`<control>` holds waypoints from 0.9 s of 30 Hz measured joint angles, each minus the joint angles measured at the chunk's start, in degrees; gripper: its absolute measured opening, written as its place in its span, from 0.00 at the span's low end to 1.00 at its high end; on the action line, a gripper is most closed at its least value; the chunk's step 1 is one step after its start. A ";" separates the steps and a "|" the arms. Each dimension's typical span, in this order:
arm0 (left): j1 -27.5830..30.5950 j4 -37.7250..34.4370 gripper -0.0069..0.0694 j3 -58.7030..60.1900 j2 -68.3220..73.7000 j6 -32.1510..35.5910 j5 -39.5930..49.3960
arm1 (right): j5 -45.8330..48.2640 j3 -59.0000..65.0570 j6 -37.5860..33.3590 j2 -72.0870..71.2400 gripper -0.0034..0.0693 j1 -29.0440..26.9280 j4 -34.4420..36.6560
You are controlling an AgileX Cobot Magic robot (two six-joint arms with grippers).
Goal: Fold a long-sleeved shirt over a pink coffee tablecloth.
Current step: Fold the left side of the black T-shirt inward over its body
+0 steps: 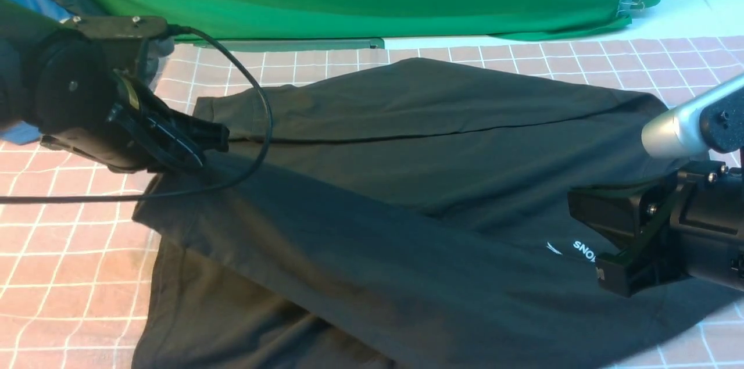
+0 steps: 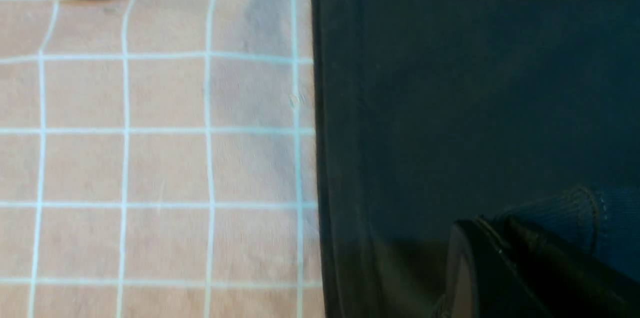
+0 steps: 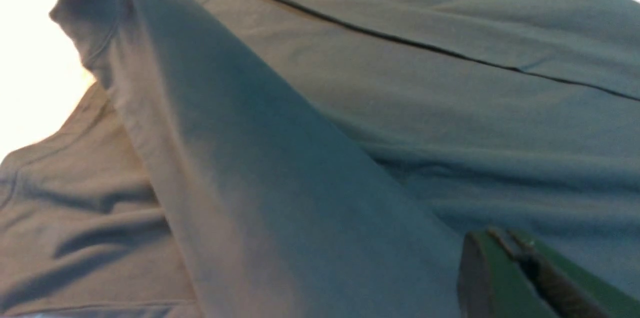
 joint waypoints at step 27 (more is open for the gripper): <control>0.99 9.53 0.15 -1.01 12.63 -3.18 -13.84 | 2.59 0.00 0.78 0.00 0.12 0.00 0.00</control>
